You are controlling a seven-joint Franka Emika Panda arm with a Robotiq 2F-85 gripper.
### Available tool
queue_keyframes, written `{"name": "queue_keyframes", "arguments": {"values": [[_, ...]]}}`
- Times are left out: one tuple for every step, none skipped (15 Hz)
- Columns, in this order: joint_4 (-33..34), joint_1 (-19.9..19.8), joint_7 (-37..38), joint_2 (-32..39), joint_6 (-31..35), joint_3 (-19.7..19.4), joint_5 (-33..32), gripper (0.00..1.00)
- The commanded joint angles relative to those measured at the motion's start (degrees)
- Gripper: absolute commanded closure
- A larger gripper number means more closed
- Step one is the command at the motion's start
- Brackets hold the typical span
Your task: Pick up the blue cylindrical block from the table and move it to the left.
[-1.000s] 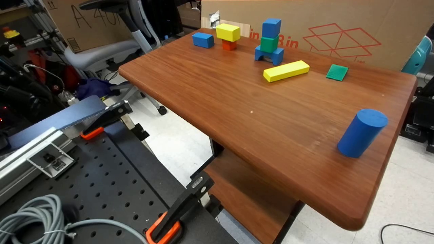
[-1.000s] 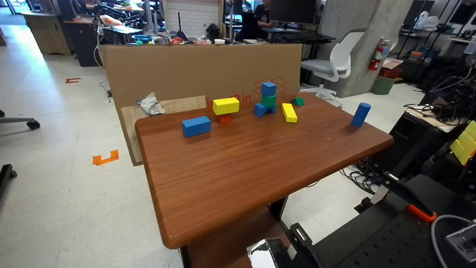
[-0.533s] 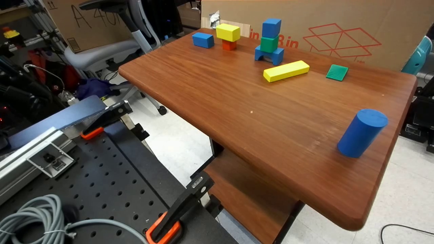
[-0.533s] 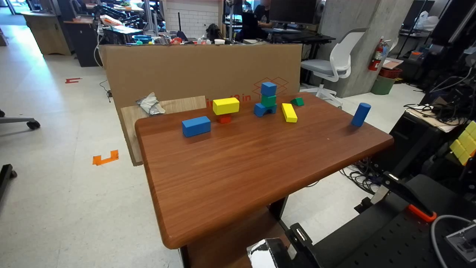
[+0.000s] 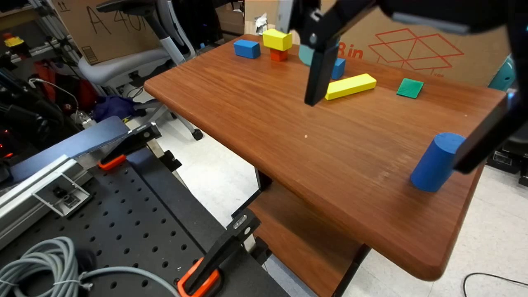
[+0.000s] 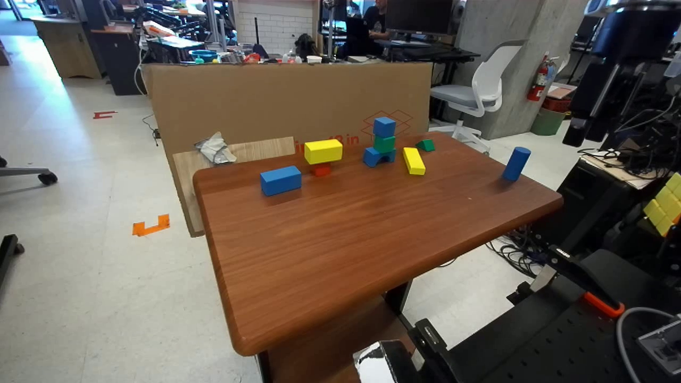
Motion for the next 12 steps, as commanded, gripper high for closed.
{"name": "queue_keyframes", "arguments": {"values": [[5.0, -2.6, -1.1, 5.9, -0.5, 2.5, 0.1, 0.00], [5.6, -2.9, -1.0, 7.0, -0.2, 2.9, -0.2, 0.00], [6.2, -3.4, -0.8, 7.8, -0.1, 3.3, -0.4, 0.00], [6.7, -3.8, -0.7, 8.6, 0.0, 3.6, -0.5, 0.00], [6.9, -3.9, -0.3, 9.3, 0.6, 3.7, -1.5, 0.00], [7.2, -4.1, -0.1, 9.9, 0.8, 3.9, -2.2, 0.00], [7.5, -4.3, 0.2, 10.5, 1.1, 4.0, -2.8, 0.00], [7.8, -4.4, 0.5, 11.1, 1.4, 4.1, -3.4, 0.00], [8.1, -4.4, 0.9, 11.6, 1.6, 4.1, -4.2, 0.00], [8.4, -4.4, 1.2, 12.1, 2.0, 4.1, -5.0, 0.00], [8.7, -4.3, 1.6, 12.5, 2.6, 4.2, -5.8, 0.00], [9.0, -4.2, 2.1, 13.0, 3.4, 4.2, -6.6, 0.00]]}}
